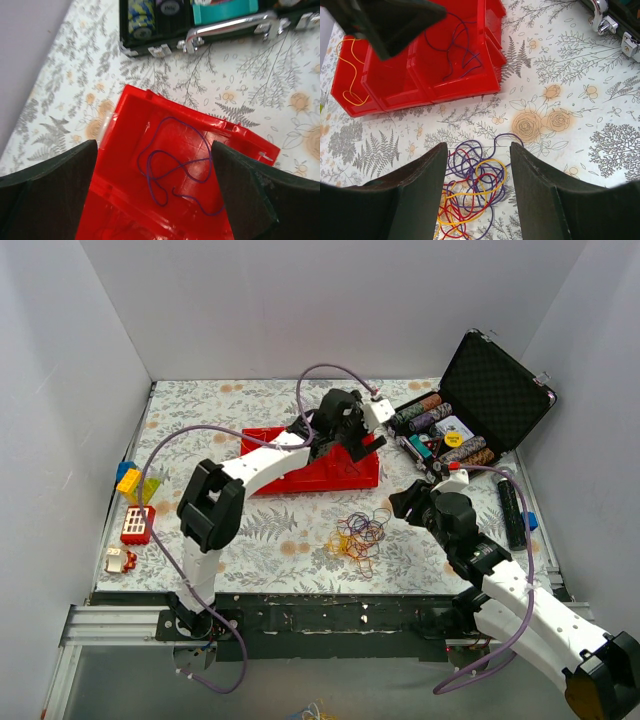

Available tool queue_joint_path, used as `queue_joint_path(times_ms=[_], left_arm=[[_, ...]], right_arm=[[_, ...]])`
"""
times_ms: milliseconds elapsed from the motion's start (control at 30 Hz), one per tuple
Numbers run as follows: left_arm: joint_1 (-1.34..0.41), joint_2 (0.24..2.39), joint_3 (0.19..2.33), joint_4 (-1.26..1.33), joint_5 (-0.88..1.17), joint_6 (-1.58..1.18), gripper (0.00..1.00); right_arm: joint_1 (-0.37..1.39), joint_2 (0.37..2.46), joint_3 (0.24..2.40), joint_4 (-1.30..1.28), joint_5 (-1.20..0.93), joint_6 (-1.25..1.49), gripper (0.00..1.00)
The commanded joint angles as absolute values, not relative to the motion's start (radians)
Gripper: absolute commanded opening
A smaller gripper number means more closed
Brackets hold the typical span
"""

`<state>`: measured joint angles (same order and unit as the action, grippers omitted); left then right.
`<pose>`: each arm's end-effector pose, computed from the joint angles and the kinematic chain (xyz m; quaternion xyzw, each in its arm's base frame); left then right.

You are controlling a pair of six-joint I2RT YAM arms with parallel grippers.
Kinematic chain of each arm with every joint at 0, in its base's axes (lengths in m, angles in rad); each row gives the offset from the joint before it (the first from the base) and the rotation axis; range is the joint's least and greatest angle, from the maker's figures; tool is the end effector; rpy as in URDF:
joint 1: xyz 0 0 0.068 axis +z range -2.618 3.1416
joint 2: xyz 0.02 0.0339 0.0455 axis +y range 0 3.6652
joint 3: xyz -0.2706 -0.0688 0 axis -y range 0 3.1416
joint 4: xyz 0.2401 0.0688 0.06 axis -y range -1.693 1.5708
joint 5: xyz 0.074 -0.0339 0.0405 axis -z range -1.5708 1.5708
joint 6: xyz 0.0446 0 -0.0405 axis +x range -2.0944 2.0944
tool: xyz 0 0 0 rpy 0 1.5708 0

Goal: Untangle the cables

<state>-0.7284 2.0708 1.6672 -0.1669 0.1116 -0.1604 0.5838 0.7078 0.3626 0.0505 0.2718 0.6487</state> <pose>0.3651 -0.3323 0.2480 0.2712 0.8336 -0.2500 0.4113 0.1506 0.0851 0.2307 0.1065 0.7928 0.2523 0.5445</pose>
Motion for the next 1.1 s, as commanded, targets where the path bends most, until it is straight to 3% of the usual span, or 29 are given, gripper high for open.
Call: queue_joint_path(times_ms=[0, 333, 433, 600, 933, 1067], left_arm=[[-0.727, 1.853, 1.695, -0.193, 0.182, -0.167, 0.98], [-0.732, 1.488, 1.221, -0.425, 0.534, 0.053, 0.97], [-0.735, 1.483, 1.125, -0.468, 0.549, 0.118, 0.87], [-0.735, 1.545, 1.114, -0.529, 0.607, 0.13, 0.61], [-0.779, 1.646, 1.114, -0.373, 0.598, 0.051, 0.55], [-0.811, 1.681, 1.112, -0.373, 0.594, 0.051, 0.29]], right_arm=[[0.58, 0.701, 0.356, 0.069, 0.296, 0.629, 0.61], [0.577, 0.663, 0.293, 0.093, 0.256, 0.612, 0.6], [0.575, 0.652, 0.278, 0.103, 0.229, 0.601, 0.59], [0.575, 0.634, 0.268, 0.106, 0.199, 0.586, 0.57], [0.577, 0.649, 0.247, 0.152, 0.137, 0.58, 0.52], [0.575, 0.657, 0.239, 0.166, 0.126, 0.58, 0.52]])
